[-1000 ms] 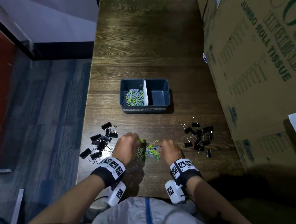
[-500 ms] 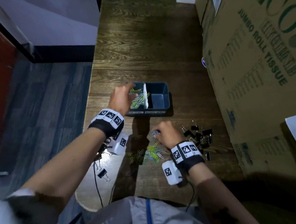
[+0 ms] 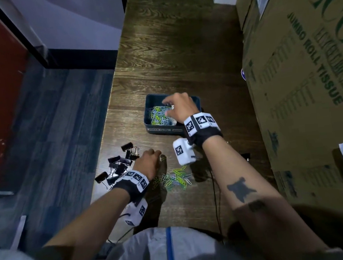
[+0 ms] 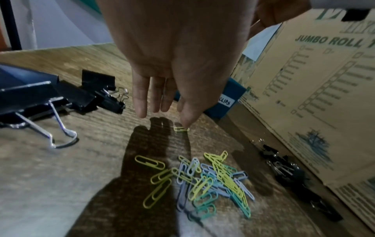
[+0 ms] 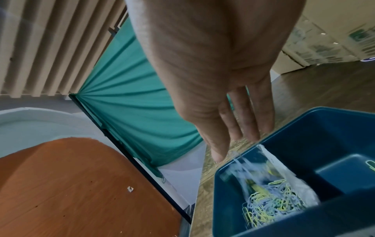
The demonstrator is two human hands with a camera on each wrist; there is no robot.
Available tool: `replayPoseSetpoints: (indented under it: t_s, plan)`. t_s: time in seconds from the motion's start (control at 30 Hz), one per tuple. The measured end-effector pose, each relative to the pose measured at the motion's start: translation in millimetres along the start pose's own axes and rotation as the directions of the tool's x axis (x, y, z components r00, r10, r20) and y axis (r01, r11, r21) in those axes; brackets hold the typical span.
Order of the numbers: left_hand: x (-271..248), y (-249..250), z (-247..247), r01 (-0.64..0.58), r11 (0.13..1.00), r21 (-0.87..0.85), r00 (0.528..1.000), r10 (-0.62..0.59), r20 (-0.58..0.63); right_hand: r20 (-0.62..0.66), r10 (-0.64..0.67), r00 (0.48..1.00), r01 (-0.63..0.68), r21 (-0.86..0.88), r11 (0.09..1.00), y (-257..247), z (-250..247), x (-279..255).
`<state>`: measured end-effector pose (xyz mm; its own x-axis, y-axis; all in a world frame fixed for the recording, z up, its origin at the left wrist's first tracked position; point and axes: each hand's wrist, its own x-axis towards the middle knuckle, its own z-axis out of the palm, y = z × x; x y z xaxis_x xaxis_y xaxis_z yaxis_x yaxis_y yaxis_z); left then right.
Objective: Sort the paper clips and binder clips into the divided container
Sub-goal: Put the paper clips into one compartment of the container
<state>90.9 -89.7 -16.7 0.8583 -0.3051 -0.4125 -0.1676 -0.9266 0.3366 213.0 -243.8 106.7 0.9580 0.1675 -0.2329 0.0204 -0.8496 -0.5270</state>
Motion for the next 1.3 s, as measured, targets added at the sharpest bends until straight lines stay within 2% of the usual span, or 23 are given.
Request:
replayPoseSetpoints:
  t_s: [0.17, 0.27, 0.33, 0.37, 0.47, 0.6, 0.7, 0.77, 0.87, 0.97, 1.03, 1.13, 1.3]
  plan:
    - [5, 12, 27, -0.09, 0.995, 0.043, 0.981, 0.081, 0.174, -0.055, 0.037, 0.998, -0.038, -0.017, 0.999, 30, 38, -38]
    - [-3, 18, 44, -0.141, 0.985, 0.103, 0.96, 0.11, 0.256, 0.12, 0.156, 0.981, -0.147, -0.077, 0.986, 60, 83, -76]
    - [-12, 20, 55, -0.196, 0.968, 0.159, 0.953, 0.15, 0.264, 0.266, 0.256, 0.929, -0.222, -0.15, 0.963, 81, 109, -101]
    - [-16, 19, 59, -0.234, 0.953, 0.192, 0.947, 0.179, 0.265, 0.331, 0.262, 0.907, -0.207, -0.192, 0.959, 89, 119, -112]
    - [-27, 14, 67, -0.324, 0.915, 0.239, 0.93, 0.262, 0.256, 0.411, 0.165, 0.897, -0.039, -0.299, 0.954, 102, 138, -135]
    - [-40, 6, 65, -0.371, 0.909, 0.191, 0.91, 0.314, 0.271, 0.374, 0.014, 0.927, 0.104, -0.294, 0.95, 99, 157, -159]
    - [-47, -8, 62, -0.413, 0.904, 0.112, 0.902, 0.388, 0.189, 0.324, -0.081, 0.943, 0.152, -0.202, 0.968, 104, 165, -166]
    - [-52, -19, 60, -0.429, 0.895, 0.125, 0.903, 0.419, 0.094, 0.274, -0.066, 0.959, 0.104, -0.125, 0.987, 112, 165, -166]
    - [-62, -28, 55, -0.34, 0.935, 0.107, 0.938, 0.344, -0.031, 0.14, 0.023, 0.99, -0.017, -0.047, 0.999, 130, 161, -169]
    - [-72, -31, 50, -0.126, 0.991, 0.033, 0.992, 0.126, 0.021, 0.099, 0.119, 0.988, -0.118, -0.021, 0.993, 144, 155, -172]
    - [-71, -31, 49, -0.022, 1.0, 0.006, 0.998, 0.022, 0.057, 0.134, 0.169, 0.977, -0.171, 0.007, 0.985, 146, 151, -174]
    - [-63, -23, 50, 0.016, 0.997, -0.076, 0.999, -0.012, 0.053, 0.182, 0.19, 0.965, -0.197, 0.024, 0.98, 138, 158, -175]
    - [-48, -3, 58, 0.004, 0.984, -0.179, 1.0, -0.001, 0.019, 0.105, 0.18, 0.978, -0.183, 0.013, 0.983, 119, 181, -167]
